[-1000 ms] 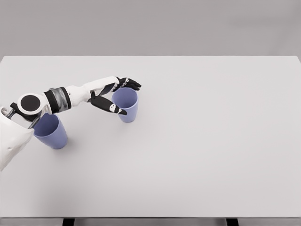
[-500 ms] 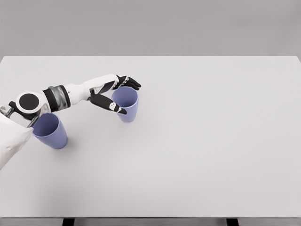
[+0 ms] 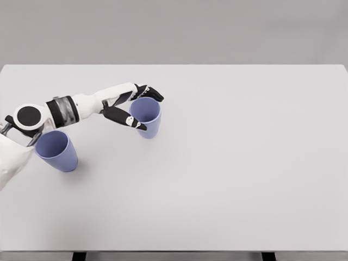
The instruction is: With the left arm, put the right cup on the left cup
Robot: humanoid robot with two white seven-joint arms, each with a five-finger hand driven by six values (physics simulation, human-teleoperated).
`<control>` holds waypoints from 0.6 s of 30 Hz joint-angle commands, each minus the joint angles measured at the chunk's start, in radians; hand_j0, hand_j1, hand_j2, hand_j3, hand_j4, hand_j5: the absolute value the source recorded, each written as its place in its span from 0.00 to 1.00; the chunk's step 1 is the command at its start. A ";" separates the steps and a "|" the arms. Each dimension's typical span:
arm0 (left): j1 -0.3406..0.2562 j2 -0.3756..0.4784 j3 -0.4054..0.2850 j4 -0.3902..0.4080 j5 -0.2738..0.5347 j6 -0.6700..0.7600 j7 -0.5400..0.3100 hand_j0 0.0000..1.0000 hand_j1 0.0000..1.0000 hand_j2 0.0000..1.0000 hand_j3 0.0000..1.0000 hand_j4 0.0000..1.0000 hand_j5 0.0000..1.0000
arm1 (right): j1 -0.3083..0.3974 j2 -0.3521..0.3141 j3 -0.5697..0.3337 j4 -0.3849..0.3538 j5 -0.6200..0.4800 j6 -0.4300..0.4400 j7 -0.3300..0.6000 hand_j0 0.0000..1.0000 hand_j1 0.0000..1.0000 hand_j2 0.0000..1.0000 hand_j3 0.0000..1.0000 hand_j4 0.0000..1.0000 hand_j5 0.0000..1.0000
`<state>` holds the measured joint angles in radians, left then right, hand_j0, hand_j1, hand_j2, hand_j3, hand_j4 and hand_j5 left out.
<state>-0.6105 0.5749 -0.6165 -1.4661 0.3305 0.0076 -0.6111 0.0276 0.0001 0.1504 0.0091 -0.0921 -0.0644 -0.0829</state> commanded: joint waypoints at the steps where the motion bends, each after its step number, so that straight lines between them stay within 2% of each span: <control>1: 0.000 0.014 0.001 -0.008 0.015 0.000 0.000 0.72 0.72 0.72 0.72 0.72 0.72 | 0.000 0.000 0.000 0.000 0.000 0.000 0.000 1.00 1.00 1.00 1.00 1.00 1.00; 18: 0.003 0.125 0.006 -0.112 0.091 0.000 0.000 0.72 0.72 0.72 0.72 0.72 0.72 | 0.000 0.000 0.000 0.000 0.000 0.000 0.000 1.00 1.00 1.00 1.00 1.00 1.00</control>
<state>-0.6075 0.6870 -0.6121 -1.5669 0.4104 0.0076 -0.6110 0.0276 0.0001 0.1504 0.0091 -0.0920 -0.0644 -0.0829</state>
